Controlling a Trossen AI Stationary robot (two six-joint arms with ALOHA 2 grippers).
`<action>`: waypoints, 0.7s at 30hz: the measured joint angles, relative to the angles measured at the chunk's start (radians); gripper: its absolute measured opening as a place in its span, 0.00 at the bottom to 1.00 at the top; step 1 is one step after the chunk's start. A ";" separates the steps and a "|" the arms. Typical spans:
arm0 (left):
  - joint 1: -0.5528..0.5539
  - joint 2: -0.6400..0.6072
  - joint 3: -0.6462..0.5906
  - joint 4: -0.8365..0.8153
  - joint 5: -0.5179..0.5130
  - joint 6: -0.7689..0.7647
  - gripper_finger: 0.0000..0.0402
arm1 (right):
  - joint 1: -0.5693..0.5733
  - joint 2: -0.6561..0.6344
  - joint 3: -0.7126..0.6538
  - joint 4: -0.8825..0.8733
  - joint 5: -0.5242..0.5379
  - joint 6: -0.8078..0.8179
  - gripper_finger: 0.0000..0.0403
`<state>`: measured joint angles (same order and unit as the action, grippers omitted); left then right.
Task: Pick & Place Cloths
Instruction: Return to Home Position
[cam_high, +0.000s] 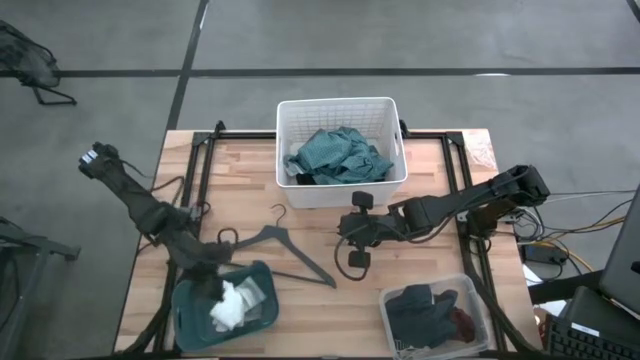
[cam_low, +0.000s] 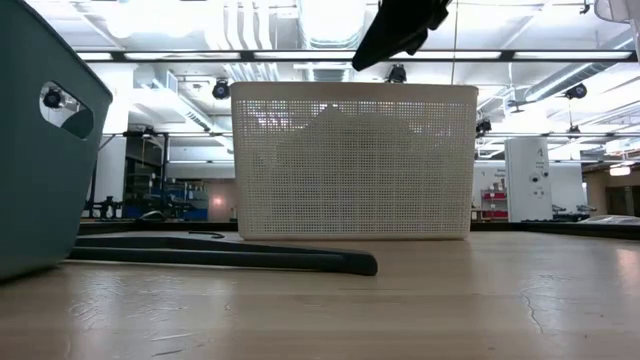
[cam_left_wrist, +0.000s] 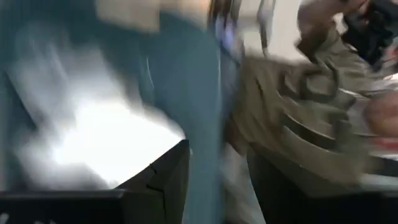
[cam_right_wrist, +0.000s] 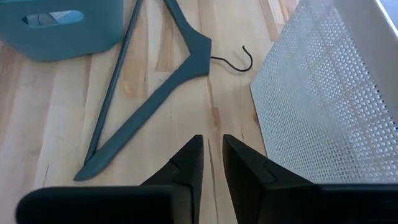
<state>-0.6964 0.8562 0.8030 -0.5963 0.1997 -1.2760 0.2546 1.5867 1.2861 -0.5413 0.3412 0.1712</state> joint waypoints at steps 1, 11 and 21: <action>0.000 -0.007 0.005 0.000 -0.088 0.122 0.41 | 0.000 0.000 0.000 0.002 -0.004 -0.010 0.13; 0.014 -0.023 -0.117 0.250 -0.874 0.921 0.41 | -0.053 -0.054 -0.135 0.310 -0.265 -0.126 0.02; 0.095 -0.084 -0.351 0.722 -0.670 1.311 0.41 | -0.088 -0.359 -0.539 0.634 -0.262 -0.122 0.02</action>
<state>-0.6010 0.7723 0.4525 0.1259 -0.4698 0.0349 0.1668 1.2281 0.7476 0.0926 0.0793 0.0488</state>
